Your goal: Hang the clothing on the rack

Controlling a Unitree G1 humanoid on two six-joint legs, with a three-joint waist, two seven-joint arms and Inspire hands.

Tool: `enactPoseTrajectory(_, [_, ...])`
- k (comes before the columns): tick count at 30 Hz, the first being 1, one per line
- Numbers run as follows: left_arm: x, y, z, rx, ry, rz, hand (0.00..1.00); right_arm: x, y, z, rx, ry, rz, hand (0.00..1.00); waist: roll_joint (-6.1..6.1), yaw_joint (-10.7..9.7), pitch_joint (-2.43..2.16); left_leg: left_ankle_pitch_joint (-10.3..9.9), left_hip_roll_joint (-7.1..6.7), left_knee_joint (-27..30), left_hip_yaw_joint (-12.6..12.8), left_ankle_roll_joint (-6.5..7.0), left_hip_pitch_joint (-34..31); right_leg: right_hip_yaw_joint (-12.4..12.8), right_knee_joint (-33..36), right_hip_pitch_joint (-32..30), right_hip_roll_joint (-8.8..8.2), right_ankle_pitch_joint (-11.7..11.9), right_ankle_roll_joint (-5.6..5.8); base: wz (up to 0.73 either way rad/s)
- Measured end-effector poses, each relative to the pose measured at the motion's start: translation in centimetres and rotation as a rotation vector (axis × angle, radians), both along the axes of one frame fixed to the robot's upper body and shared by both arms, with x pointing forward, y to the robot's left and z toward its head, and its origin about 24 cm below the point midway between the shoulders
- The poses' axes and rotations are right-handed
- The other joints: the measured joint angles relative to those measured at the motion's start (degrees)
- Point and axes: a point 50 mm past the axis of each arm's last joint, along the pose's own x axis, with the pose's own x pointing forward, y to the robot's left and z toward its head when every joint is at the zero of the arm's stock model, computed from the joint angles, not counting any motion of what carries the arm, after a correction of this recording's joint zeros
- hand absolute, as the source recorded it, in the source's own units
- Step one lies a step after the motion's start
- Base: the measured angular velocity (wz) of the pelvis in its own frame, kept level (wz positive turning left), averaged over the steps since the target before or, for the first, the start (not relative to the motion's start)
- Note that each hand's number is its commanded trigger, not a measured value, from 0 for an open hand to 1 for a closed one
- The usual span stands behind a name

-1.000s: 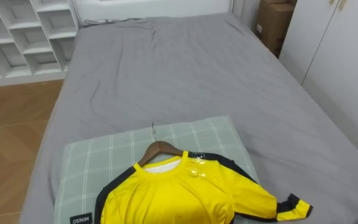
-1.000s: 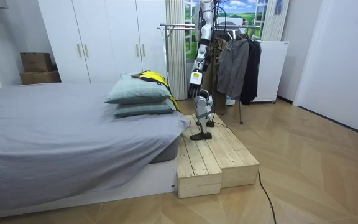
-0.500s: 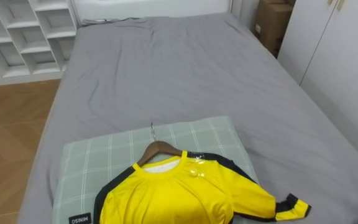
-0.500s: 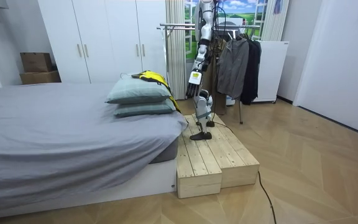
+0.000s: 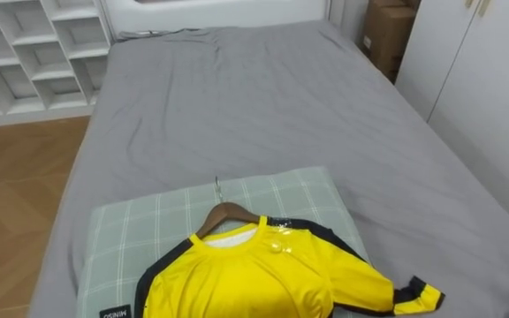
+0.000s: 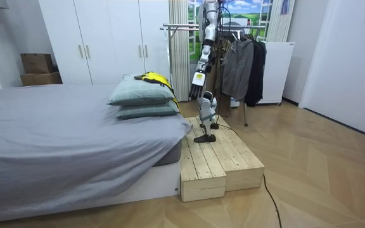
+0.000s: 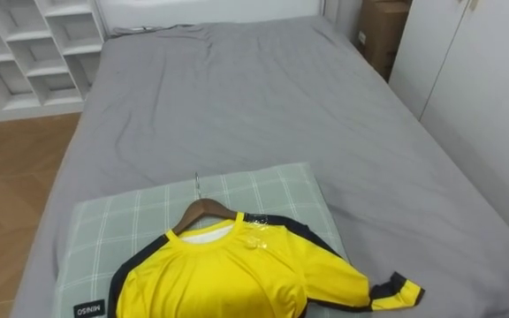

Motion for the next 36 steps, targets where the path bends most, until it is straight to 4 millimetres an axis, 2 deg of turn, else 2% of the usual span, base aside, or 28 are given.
enactPoseTrajectory(11, [-0.3,0.1,0.0,0.009,-0.015,0.045,0.00,-0.1,0.2,-0.1,0.010,-0.005,-0.039,0.00,-0.36,0.14,0.28,0.00,-0.01,-0.05,0.05,0.00,0.11,0.06,-0.02,0.13,0.01,0.00,0.00,0.00])
enactPoseTrajectory(18, [-1.9,0.2,0.0,-0.024,-0.046,0.209,0.00,-0.1,0.2,-0.1,0.015,-0.009,-0.066,0.00,-0.28,0.17,0.24,-0.01,-0.01,0.06,0.06,-0.01,-0.18,-0.16,-0.11,0.06,-0.01,-0.01,0.01,0.00])
enactPoseTrajectory(23, [-2.9,0.5,0.1,-0.020,-0.038,0.267,0.00,-0.2,-0.1,0.0,0.011,-0.002,-0.080,0.00,0.23,0.28,0.08,-0.01,-0.06,0.03,0.01,-0.01,-0.03,-0.28,-0.21,0.31,0.00,-0.04,0.03,0.00])
enactPoseTrajectory(25, [-3.6,0.9,0.1,-0.010,-0.032,0.302,0.00,-0.6,-0.1,0.0,0.012,-0.001,-0.106,0.00,0.48,0.28,0.16,-0.02,-0.05,0.04,0.01,-0.01,0.31,-0.31,-0.40,0.81,0.02,-0.04,0.03,0.00])
enactPoseTrajectory(27, [-4.8,1.4,0.2,0.031,-0.004,0.344,0.00,-0.9,-0.3,0.0,0.012,0.002,-0.141,0.00,0.72,0.33,0.01,-0.09,-0.08,0.06,-0.09,-0.12,0.63,-0.43,-0.71,1.27,0.03,-0.04,0.03,0.00])
enactPoseTrajectory(29, [-6.4,2.4,0.6,0.150,0.032,0.420,0.00,-1.1,-0.4,0.0,0.009,0.011,-0.162,0.00,0.98,0.41,-0.04,-0.20,-0.07,0.07,-0.20,-0.27,1.06,-0.54,-0.86,1.70,0.05,-0.05,0.03,0.00])
enactPoseTrajectory(31, [-6.9,3.3,1.1,0.253,0.031,0.467,0.00,-1.0,-0.6,0.1,0.003,0.010,-0.159,0.00,1.35,0.71,-0.13,-0.22,-0.09,-0.03,-0.33,-0.29,1.09,-0.73,-0.85,1.84,0.05,-0.11,0.09,0.06])
enactPoseTrajectory(33, [-6.5,4.7,2.0,0.370,-0.014,0.505,0.00,-1.0,-0.8,0.1,-0.004,0.017,-0.160,0.00,1.54,0.85,-0.11,-0.21,-0.19,-0.07,-0.95,-0.29,0.98,-1.36,-0.81,1.88,0.04,-0.14,0.11,0.15])
enactPoseTrajectory(36, [-4.8,6.5,3.6,0.590,-0.099,0.478,0.00,-0.8,-1.4,0.3,-0.024,0.016,-0.160,0.00,1.91,1.92,-0.27,-0.13,-0.49,-0.17,-1.53,-0.21,0.84,-1.70,-0.71,1.92,-0.17,-0.18,0.18,0.08])
